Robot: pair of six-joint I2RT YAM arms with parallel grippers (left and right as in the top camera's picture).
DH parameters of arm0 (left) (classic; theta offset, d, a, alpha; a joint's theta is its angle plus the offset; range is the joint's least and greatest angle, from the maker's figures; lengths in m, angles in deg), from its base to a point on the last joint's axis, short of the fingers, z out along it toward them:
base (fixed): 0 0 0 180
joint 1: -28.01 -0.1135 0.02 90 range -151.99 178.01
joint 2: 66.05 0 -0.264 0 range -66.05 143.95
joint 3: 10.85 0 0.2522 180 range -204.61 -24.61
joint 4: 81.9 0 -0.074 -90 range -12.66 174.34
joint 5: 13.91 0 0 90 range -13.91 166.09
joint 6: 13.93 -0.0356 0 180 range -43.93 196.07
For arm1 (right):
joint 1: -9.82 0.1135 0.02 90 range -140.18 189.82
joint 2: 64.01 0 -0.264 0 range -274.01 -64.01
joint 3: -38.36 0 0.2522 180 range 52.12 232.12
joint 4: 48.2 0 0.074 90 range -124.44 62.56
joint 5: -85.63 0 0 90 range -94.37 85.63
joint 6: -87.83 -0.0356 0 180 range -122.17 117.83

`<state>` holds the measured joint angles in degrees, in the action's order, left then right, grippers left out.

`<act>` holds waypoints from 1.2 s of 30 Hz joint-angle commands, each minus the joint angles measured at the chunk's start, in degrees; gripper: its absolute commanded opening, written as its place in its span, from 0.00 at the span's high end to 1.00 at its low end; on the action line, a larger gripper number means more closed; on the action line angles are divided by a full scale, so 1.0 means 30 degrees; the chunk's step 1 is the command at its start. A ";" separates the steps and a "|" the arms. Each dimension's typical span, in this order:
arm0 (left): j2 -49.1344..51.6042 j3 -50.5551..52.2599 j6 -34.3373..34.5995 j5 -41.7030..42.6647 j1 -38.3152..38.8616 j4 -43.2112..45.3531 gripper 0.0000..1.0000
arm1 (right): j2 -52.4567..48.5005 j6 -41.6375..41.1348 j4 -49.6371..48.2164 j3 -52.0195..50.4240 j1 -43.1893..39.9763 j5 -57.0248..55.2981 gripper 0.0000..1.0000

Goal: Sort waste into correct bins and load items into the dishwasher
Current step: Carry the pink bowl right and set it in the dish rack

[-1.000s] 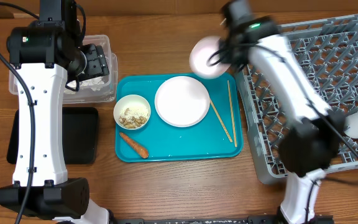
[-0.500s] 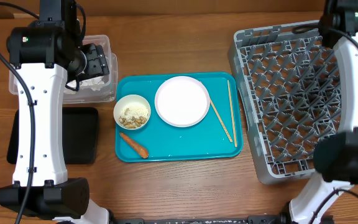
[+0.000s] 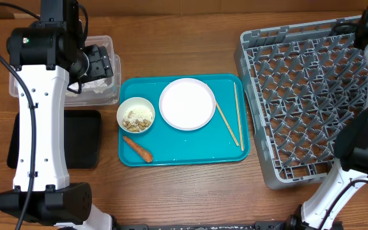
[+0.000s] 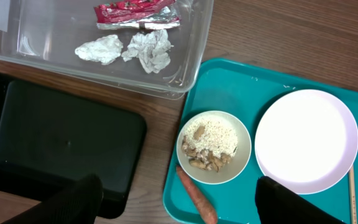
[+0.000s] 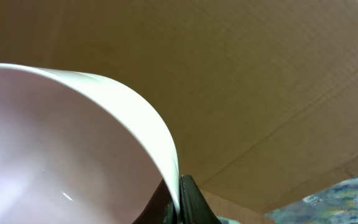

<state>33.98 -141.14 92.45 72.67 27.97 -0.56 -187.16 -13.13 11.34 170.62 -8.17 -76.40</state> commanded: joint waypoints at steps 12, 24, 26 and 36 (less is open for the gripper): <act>0.0007 -0.0197 0.0197 0.0175 0.0015 -0.0117 0.18 | -0.2929 0.0823 -0.0510 0.0109 -0.0321 0.1311 0.96; 0.0007 -0.0197 0.0189 0.0597 0.0015 -0.0080 0.17 | -0.3045 0.0066 -0.0488 -0.2251 0.0809 0.2484 0.96; 0.0007 -0.0197 0.0189 0.0597 0.0015 -0.0058 0.17 | -0.3045 -0.0576 -0.0080 -0.2331 0.0998 0.2492 0.96; 0.0007 -0.0197 0.0182 0.0590 0.0015 -0.0073 0.17 | -0.3024 -0.1443 0.0087 -0.2215 0.1158 -0.0277 0.96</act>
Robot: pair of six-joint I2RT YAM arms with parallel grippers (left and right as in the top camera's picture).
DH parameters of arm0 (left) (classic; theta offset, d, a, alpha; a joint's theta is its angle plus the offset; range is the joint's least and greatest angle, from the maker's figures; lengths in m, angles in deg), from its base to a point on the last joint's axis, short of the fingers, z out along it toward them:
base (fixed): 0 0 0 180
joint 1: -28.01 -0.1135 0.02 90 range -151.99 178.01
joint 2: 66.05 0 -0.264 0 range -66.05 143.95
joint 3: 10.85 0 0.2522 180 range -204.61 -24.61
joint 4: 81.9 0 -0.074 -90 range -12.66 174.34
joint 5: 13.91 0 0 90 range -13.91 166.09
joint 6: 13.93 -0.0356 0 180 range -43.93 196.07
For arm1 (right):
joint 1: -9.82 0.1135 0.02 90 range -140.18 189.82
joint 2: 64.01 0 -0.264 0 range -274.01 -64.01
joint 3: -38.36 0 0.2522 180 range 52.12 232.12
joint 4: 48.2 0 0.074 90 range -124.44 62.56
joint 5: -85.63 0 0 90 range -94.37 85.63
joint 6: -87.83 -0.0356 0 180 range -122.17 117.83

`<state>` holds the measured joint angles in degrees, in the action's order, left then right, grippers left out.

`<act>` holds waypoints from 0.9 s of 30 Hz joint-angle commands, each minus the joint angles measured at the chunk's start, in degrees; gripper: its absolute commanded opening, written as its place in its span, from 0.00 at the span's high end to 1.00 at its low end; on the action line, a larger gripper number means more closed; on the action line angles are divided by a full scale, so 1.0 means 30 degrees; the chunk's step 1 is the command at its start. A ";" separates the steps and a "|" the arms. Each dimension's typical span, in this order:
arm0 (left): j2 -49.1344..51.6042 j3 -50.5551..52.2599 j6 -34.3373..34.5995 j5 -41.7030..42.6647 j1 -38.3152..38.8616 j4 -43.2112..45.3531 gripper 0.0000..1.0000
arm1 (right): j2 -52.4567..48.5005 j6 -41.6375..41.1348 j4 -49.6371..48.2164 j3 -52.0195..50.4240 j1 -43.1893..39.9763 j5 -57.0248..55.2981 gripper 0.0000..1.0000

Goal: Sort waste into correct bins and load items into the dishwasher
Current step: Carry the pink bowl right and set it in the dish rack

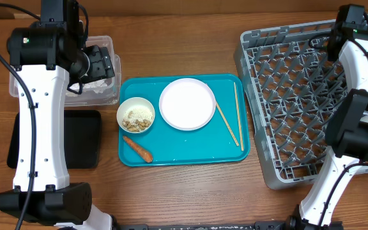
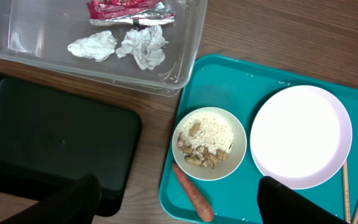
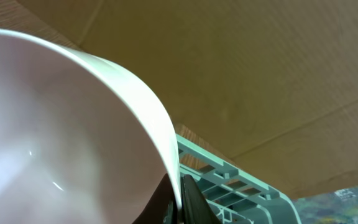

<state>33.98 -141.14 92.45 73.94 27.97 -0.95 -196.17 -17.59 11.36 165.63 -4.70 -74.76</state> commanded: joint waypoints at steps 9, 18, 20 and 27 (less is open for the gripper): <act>0.0007 -0.0197 0.0182 0.0175 0.0015 0.0044 0.17 | -0.0022 0.0408 -0.1923 -0.0503 -0.0328 -0.6499 0.96; 0.0007 -0.0197 0.0175 0.0168 0.0015 0.0109 0.16 | -0.0029 -0.1319 0.0634 -0.0823 -0.0080 -0.2550 0.96; 0.0007 -0.0197 0.0175 0.0175 0.0015 0.0102 0.16 | -0.0029 -0.1326 0.0969 -0.0823 0.0066 -0.1661 0.96; 0.0007 -0.0197 0.0175 0.0175 0.0015 0.0087 0.16 | -0.0029 -0.1399 0.1785 -0.0823 0.0940 -0.0634 0.96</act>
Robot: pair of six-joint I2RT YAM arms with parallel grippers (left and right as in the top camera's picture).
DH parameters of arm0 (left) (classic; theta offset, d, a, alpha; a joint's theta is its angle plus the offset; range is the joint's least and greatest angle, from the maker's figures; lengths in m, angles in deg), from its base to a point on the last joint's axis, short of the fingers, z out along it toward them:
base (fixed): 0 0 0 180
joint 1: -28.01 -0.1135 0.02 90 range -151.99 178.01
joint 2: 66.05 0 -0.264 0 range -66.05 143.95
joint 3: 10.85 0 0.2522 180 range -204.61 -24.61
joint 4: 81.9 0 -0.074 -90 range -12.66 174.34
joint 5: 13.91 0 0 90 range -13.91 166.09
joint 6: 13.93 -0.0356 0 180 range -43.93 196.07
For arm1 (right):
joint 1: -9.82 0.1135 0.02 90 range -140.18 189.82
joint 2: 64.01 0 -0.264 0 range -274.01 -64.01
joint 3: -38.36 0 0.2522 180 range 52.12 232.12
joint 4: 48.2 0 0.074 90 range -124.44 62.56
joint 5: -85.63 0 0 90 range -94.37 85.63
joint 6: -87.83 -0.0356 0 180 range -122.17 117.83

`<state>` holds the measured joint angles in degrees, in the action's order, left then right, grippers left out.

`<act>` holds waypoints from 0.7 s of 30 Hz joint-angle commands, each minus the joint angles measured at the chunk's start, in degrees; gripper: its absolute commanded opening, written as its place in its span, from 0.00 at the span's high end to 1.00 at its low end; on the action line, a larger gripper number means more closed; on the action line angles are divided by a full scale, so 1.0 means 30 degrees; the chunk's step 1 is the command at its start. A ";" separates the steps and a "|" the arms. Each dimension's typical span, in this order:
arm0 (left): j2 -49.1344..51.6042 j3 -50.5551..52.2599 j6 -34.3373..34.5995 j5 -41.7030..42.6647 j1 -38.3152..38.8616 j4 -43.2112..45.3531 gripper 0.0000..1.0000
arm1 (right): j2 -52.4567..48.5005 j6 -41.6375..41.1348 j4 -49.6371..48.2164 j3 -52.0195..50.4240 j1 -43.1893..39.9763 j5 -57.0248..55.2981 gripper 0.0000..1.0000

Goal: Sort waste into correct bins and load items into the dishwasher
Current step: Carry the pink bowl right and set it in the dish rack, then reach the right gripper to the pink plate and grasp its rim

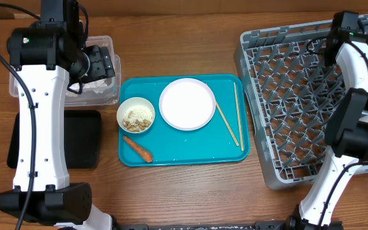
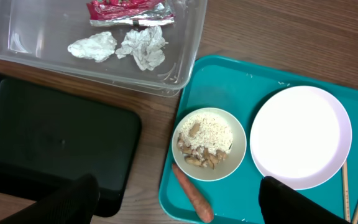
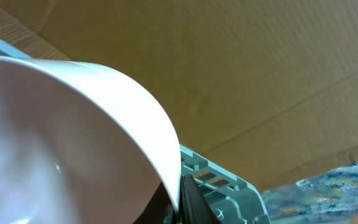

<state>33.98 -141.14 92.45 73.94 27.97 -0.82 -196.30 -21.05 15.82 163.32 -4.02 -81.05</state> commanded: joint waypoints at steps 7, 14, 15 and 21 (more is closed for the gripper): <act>0.0007 -0.0197 0.0182 0.0233 0.0015 0.0066 0.16 | 0.0022 -0.0408 0.2135 -0.0051 0.1756 0.1494 0.80; 0.0007 -0.0197 0.0182 0.0240 0.0015 0.0299 0.15 | 0.0568 -0.2798 0.5013 -0.0044 0.2477 0.3271 0.29; 0.0007 -0.0197 0.0182 0.0240 0.0015 0.0321 0.15 | 0.0831 -0.2790 0.5093 -0.0044 0.2535 0.3832 0.28; 0.0007 -0.0197 0.0153 0.0233 0.0015 0.0321 0.15 | 0.4051 -0.0306 0.4816 -0.0015 0.3002 0.9712 0.21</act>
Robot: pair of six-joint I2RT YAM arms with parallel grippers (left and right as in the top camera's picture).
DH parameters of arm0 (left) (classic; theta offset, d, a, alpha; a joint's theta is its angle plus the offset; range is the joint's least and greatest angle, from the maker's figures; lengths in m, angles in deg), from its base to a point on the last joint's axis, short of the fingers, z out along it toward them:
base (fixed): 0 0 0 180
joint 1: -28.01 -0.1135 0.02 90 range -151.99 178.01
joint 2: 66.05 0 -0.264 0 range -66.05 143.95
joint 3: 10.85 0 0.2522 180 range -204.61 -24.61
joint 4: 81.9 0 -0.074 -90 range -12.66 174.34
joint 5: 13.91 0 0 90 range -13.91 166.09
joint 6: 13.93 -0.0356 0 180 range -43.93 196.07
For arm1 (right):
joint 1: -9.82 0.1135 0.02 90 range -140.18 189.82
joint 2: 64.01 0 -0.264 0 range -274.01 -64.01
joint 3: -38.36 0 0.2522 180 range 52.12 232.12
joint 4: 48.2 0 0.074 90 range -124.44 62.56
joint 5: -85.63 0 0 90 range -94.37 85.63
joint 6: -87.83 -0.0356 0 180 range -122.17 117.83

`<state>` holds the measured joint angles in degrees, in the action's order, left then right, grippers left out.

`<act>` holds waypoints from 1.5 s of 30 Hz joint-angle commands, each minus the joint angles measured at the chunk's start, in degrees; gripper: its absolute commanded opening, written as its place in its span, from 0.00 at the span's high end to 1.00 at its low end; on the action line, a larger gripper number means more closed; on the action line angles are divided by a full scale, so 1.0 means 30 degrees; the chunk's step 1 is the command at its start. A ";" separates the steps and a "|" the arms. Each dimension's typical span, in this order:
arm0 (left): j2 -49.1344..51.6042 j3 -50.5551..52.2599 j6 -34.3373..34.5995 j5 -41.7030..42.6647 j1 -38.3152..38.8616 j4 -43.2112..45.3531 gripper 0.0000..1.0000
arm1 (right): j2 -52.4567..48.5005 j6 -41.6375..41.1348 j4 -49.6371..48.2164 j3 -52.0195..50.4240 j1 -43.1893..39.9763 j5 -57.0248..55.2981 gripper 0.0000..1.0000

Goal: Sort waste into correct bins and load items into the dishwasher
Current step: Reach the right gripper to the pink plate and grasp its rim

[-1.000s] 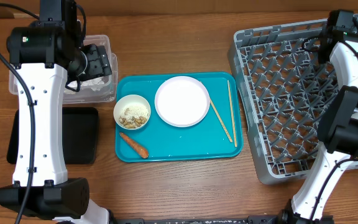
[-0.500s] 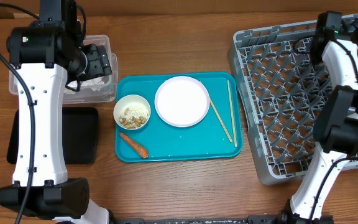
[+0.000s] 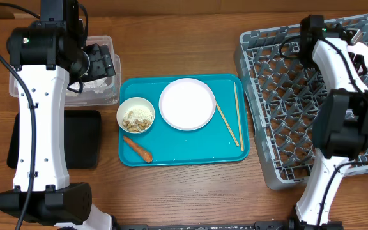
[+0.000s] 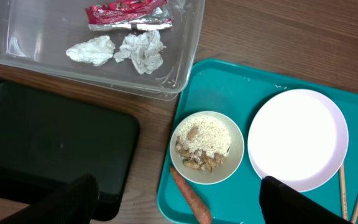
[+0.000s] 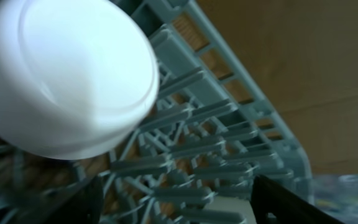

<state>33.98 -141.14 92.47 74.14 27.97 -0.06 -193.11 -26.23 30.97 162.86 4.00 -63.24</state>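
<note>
A white bowl (image 5: 67,74) lies upside down on the grey dish rack (image 5: 229,168), and my right gripper (image 5: 176,208) stands open just clear of it, near the rack's far edge (image 3: 312,29). In the overhead view my arm hides the bowl. My left gripper (image 4: 179,208) is open and empty, high over the teal tray's (image 3: 184,153) left end. On the tray are a white plate (image 3: 187,103), a small bowl of rice and scraps (image 3: 135,115), a carrot (image 3: 137,148) and two chopsticks (image 3: 237,118).
A clear bin (image 4: 188,62) at the far left holds a red wrapper (image 4: 127,14) and crumpled tissues (image 4: 138,50). A black bin (image 3: 82,137) sits in front of it. The dish rack (image 3: 299,128) fills the right side of the wooden table.
My right gripper was shut on the white bowl's rim. Now it is open, and the bowl rests upside down on the rack. The left arm has hardly moved.
My right gripper held the white bowl by its rim, high against the cardboard backdrop. Then it held the bowl over the rack's far edge and kept it there. Now the bowl lies inverted in the rack, released. The left gripper stayed open throughout.
</note>
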 commanded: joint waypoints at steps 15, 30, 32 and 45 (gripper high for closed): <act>0.0007 -0.0197 0.0124 0.0168 0.0015 -0.0109 0.06 | 0.7373 0.6681 0.1756 -0.0007 0.5289 2.4647 0.12; 0.0007 -0.0197 0.0124 0.0175 0.0015 -0.0204 0.06 | 0.4656 0.3155 0.0146 -0.5464 0.9989 2.4662 0.31; 0.0007 -0.0197 0.0124 0.0168 0.0015 -0.0211 0.06 | 0.4262 0.2827 -0.0401 -0.5945 1.0302 2.4662 0.34; 0.0007 -0.0197 0.0124 0.0168 0.0015 -0.0357 0.06 | 0.1807 -0.0095 -0.1042 -0.6280 1.0622 2.4574 0.48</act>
<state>33.98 -141.14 92.47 74.16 27.97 -1.04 -186.68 -24.37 28.54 144.56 35.80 10.42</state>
